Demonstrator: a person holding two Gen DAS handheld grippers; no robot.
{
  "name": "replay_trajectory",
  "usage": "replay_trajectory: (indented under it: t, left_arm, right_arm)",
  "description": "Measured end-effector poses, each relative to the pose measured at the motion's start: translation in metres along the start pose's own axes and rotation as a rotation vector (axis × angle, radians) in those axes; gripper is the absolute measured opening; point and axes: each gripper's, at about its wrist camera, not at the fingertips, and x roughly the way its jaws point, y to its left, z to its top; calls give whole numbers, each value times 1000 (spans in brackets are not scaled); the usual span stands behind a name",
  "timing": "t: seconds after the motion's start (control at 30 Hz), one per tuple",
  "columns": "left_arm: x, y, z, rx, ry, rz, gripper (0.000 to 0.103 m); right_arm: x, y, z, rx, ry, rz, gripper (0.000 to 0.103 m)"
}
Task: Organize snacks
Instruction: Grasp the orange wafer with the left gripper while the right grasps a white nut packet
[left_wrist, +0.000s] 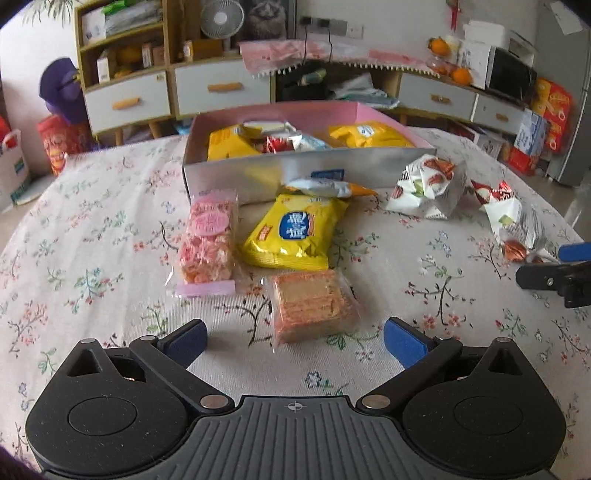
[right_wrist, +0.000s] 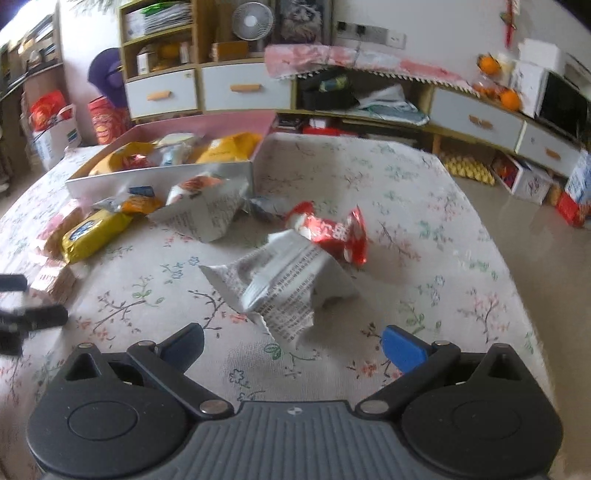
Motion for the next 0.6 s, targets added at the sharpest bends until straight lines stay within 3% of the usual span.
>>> replay_trajectory:
  t: [0.43,0.6]
  left_arm:
    - [5,-1,5,-43,-14,4,99]
    - [0,-3,6,-53,-15,3,76]
  right_arm:
    - [18,10,10,94,-42,-23,90]
    - [18,10,15,116,-66,-26,81]
